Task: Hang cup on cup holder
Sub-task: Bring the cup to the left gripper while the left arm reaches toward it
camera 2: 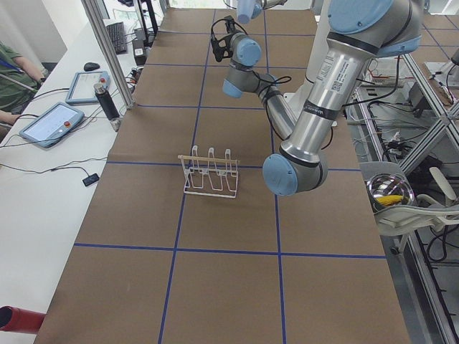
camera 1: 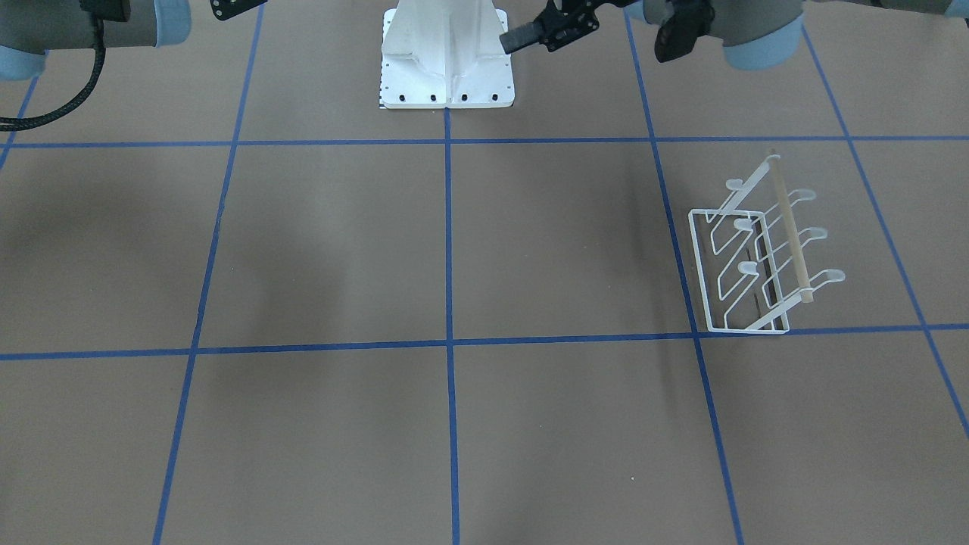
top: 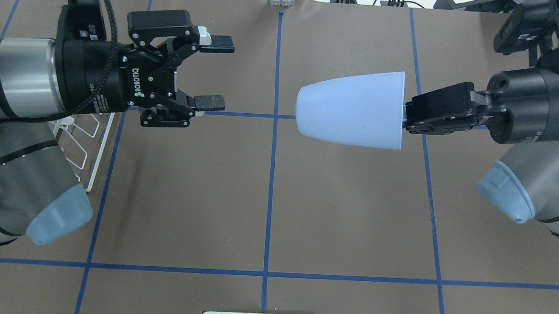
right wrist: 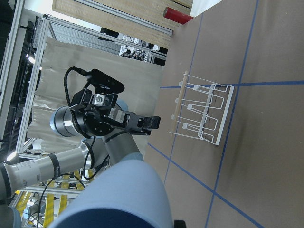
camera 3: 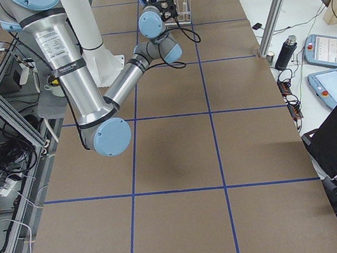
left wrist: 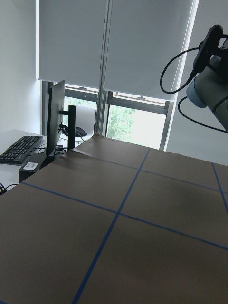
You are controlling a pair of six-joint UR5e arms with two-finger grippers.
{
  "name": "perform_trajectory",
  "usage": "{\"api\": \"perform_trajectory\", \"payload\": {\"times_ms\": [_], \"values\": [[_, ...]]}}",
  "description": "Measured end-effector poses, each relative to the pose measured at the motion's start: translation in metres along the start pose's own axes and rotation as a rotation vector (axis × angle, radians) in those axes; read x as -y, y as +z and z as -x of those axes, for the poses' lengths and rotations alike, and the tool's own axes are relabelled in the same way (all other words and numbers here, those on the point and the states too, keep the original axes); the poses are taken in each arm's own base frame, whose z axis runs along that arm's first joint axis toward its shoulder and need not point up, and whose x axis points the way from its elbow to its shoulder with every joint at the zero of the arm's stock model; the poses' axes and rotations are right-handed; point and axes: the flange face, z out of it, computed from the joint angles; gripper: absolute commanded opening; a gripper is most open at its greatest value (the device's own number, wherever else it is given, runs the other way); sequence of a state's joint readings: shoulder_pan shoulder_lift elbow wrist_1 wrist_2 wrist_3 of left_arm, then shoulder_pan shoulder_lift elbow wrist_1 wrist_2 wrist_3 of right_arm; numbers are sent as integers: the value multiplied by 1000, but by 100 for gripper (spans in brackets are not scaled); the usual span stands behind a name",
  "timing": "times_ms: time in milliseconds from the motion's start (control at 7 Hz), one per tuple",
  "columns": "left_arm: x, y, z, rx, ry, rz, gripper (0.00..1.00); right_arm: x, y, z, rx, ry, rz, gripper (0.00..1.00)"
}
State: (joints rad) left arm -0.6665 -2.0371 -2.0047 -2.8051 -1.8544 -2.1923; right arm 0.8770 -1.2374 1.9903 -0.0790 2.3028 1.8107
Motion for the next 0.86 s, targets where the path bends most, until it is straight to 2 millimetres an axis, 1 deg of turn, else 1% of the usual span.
{"api": "perform_trajectory", "payload": {"times_ms": [143,286,571,857], "values": [[-22,9,-3,-52,-36,6,98,-3,2,0,35,-13,-20,0],[-35,14,-4,-83,-59,10,98,-7,4,-2,79,-25,-42,0],[-45,19,-6,-104,-78,16,98,-21,16,-7,171,-24,-79,0],[-54,24,-10,-119,-108,39,98,-26,23,-9,202,-16,-97,0]]}}
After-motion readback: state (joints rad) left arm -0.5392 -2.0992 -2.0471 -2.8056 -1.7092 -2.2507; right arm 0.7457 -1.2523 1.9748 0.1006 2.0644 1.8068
